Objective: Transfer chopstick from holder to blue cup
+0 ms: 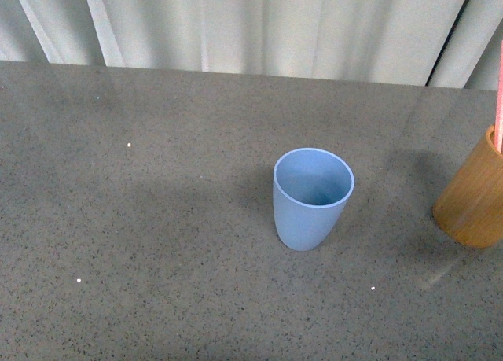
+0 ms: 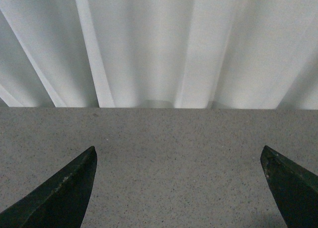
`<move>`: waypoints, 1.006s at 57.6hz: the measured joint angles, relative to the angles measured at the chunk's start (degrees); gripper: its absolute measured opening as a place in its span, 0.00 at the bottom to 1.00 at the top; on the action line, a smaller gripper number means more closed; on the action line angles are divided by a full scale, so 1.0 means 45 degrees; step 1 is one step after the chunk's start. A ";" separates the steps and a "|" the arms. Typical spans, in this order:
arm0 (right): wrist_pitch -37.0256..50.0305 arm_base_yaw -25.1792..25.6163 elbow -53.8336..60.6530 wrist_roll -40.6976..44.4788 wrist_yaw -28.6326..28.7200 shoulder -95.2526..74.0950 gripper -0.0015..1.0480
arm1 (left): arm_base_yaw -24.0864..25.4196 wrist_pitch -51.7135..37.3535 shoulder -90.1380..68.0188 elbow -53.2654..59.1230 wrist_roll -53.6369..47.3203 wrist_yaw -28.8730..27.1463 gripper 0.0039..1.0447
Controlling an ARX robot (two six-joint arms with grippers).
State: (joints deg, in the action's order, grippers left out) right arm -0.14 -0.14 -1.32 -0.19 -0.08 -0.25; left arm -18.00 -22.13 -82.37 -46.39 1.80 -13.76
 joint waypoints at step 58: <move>0.0000 0.0000 0.0000 0.0000 -0.0005 0.0000 0.90 | 0.2963 -0.4857 0.6955 0.8840 -0.0345 0.2152 0.03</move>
State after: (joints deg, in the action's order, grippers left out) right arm -0.14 -0.14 -1.32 -0.19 -0.10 -0.25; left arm -4.67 -43.99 -51.07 -6.61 0.25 -4.08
